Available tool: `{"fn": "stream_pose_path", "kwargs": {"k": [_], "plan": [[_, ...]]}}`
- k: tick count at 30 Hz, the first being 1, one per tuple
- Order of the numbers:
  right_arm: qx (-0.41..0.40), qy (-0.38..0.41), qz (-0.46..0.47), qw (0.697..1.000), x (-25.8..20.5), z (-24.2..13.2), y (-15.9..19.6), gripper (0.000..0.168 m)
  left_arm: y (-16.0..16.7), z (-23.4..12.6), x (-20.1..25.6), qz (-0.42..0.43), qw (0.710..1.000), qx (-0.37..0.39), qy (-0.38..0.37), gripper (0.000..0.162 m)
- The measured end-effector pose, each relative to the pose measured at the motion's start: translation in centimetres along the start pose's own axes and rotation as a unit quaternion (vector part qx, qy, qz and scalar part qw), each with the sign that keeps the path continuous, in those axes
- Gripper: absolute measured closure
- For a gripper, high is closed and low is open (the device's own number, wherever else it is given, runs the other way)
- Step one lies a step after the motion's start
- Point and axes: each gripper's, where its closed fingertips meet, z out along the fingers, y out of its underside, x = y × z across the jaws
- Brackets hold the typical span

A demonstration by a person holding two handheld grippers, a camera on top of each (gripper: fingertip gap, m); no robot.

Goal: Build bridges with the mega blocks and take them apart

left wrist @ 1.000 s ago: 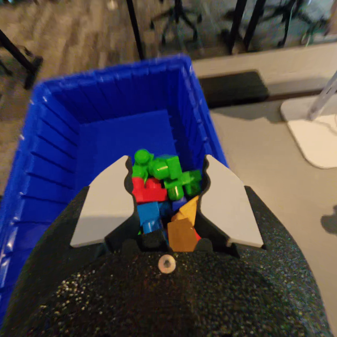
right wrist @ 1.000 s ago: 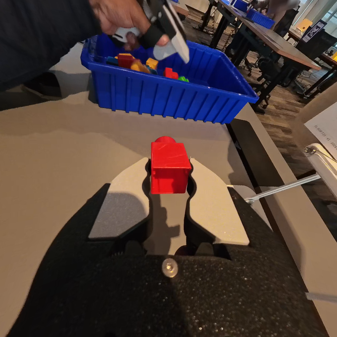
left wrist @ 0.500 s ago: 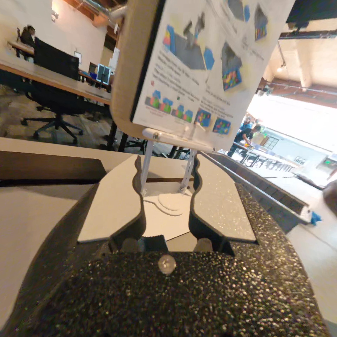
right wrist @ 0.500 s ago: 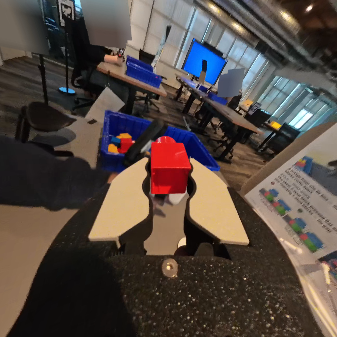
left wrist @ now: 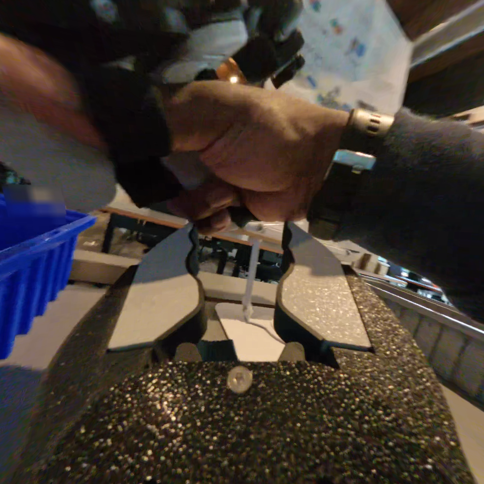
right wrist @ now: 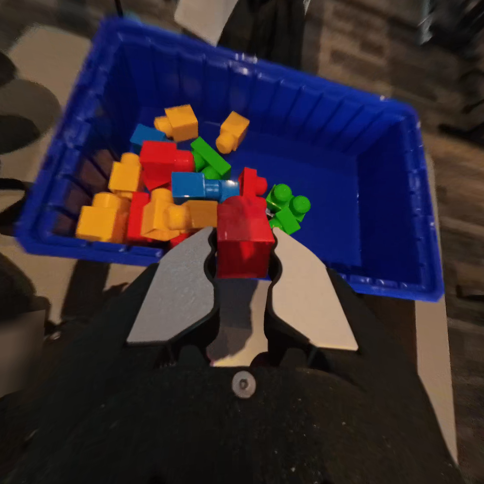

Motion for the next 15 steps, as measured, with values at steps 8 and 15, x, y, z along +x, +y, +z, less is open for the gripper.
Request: {"fn": "stream_pose_path", "kwargs": {"k": [8,15], "plan": [[-0.123,0.006,-0.056,0.991,0.9,5.0,1.3,0.13,0.0,0.0,-3.2,-0.092,0.995,0.006,-0.036,0.103],[-0.108,0.062,-0.076,0.989,1.8,2.8,0.2,0.101,0.5,0.5,-2.5,-0.085,0.996,-0.008,-0.019,0.107]]}}
